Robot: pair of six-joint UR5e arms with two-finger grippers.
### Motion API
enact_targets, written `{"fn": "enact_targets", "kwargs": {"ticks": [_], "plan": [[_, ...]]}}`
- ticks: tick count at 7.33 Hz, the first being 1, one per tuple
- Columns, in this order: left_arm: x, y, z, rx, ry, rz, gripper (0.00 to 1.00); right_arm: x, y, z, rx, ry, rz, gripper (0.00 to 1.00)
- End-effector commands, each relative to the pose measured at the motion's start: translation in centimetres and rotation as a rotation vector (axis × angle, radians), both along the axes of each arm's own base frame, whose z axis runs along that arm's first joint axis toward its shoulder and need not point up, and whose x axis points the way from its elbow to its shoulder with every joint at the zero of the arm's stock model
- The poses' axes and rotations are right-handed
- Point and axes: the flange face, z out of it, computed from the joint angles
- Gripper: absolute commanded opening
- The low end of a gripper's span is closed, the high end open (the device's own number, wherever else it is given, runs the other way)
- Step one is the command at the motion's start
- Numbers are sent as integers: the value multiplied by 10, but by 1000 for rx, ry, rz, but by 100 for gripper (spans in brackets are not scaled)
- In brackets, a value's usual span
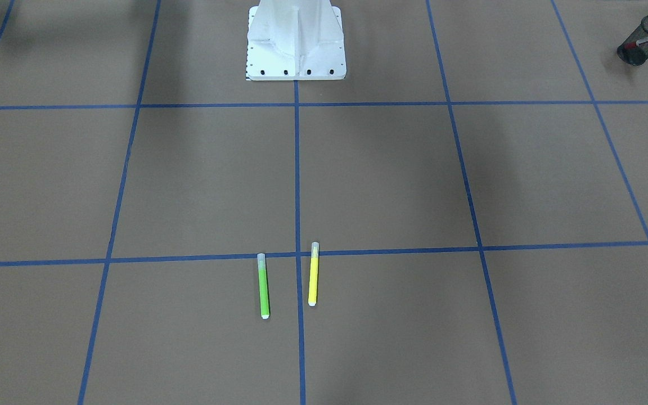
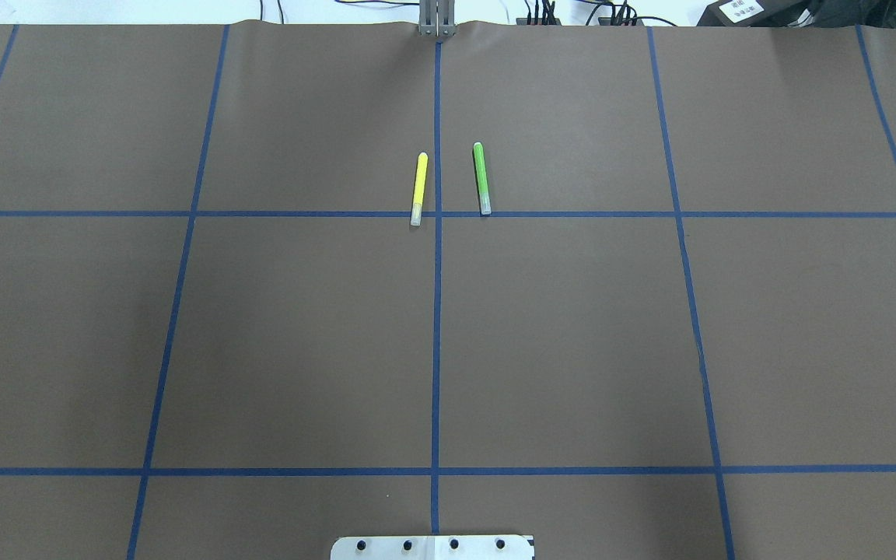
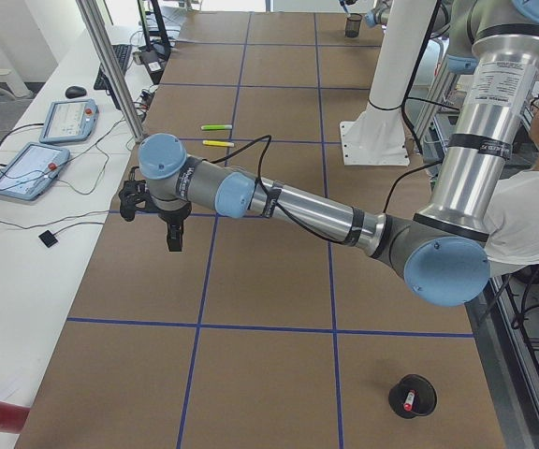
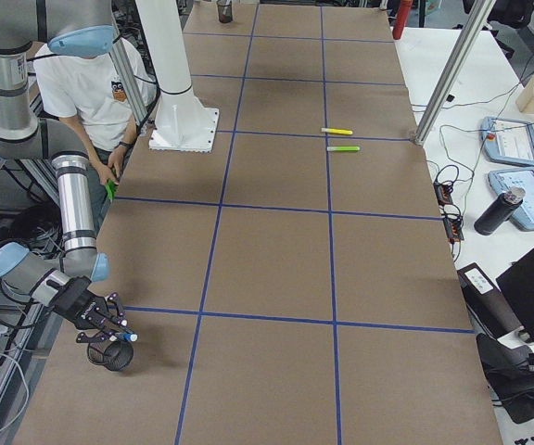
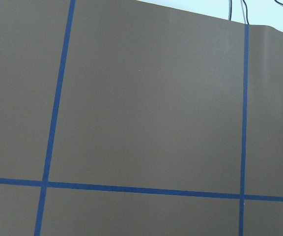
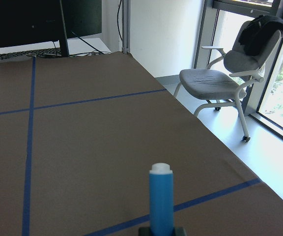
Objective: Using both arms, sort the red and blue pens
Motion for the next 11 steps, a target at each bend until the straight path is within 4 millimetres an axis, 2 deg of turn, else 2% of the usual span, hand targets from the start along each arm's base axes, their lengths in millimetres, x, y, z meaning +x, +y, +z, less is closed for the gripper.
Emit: {"fn": "enact_targets", "kwargs": {"ticks": [1,2,5,6,10,11], "plan": [[0,-1,-3,0,0,0,100,-20,11,13,4,12,5,0],[0,-1,-5,3,0,0,100,-20,10,13,8,17,2,0],[0,7,-17,-24,4,-13,100,0,-3,11,29,48,-2,0],[0,10,-27,-26,9,-28,100,-4,0,13,23,43,-2,0],[0,9,-26,-30,10,-29,100,-20,10,20,11,49,-24,0],[0,10,-27,-30,10,-29,100,-24,13,24,5,52,-33,63]]}}
